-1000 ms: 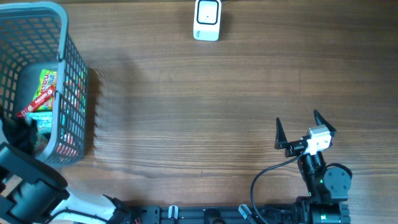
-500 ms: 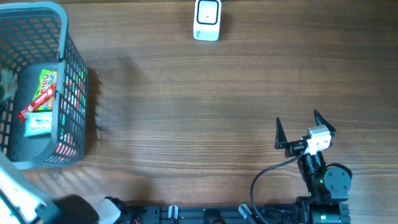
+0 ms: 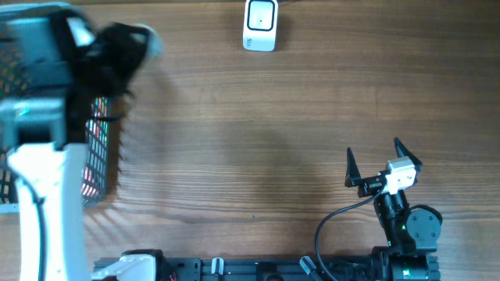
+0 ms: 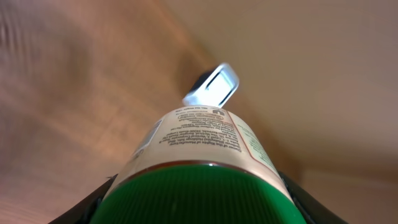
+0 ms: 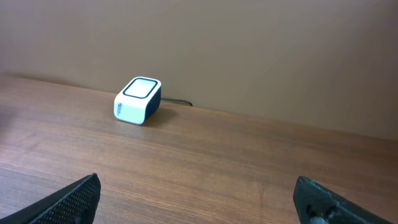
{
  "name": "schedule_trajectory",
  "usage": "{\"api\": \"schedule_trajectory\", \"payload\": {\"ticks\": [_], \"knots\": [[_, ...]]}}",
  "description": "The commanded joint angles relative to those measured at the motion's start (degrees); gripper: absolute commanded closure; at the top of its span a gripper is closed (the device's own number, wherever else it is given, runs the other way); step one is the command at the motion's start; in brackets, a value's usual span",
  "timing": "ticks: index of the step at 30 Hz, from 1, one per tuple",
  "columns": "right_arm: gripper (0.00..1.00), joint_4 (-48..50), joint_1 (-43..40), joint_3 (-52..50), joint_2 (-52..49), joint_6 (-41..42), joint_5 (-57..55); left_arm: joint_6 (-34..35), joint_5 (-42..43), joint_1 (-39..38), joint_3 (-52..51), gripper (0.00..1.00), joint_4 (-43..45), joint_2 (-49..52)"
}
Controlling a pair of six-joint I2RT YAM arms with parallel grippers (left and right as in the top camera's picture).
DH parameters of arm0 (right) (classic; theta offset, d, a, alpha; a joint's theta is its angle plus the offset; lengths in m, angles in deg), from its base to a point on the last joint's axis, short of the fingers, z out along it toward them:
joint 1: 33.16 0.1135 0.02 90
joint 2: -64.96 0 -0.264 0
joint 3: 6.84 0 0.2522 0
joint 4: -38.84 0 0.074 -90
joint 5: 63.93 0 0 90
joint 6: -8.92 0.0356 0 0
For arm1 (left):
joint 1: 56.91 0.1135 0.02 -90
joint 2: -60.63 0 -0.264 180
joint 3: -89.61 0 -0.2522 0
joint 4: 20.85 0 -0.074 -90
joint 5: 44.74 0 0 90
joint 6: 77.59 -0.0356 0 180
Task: Scan the item barcode
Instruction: 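Lift jar out with left gripper and place it on table centre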
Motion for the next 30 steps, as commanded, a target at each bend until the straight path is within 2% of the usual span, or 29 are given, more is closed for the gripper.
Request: {"api": "schedule_trajectory", "payload": {"ticks": [1,6,8,11,20,23,25,28,29,30], "knots": [[0.0,0.15,0.31,-0.07,-0.04,0.09,-0.55,4.72,-18.12,-9.11,0.85,0.43,-6.19,6.88],[0.0,0.15,0.31,-0.07,-0.04,0.09,-0.52,13.07,-25.73,-15.28,-0.11,0.42,-13.62,16.22],[0.0,0.15,0.31,-0.07,-0.04,0.09,-0.55,16.17,-25.77,-16.52,-1.6,0.42,-13.88,19.37],[0.0,0.15,0.31,-0.07,-0.04,0.07,-0.55,24.28,-25.73,-18.12,-5.07,0.4,-13.62,24.5],[0.0,0.15,0.31,-0.07,-0.04,0.09,-0.55,43.06,-12.59,-18.64,-12.24,0.4,-4.0,33.05],[0.02,0.15,0.31,-0.07,-0.04,0.09,-0.55,48.43,-8.72,-18.82,-14.47,0.37,-0.24,33.4],[0.0,0.15,0.31,-0.07,-0.04,0.07,-0.52,51.82,-6.97,-18.84,-15.26,0.31,1.11,33.4],[0.0,0.15,0.31,-0.07,-0.04,0.11,-0.55,52.33,-5.75,-18.84,-15.28,0.22,2.67,33.33],[0.0,0.15,0.31,-0.07,-0.04,0.09,-0.55,51.19,-5.38,-18.86,-15.28,0.05,2.56,33.16],[0.0,0.15,0.31,-0.07,-0.04,0.09,-0.55,50.21,-5.25,-18.86,-15.26,0.0,2.43,33.16]]}}
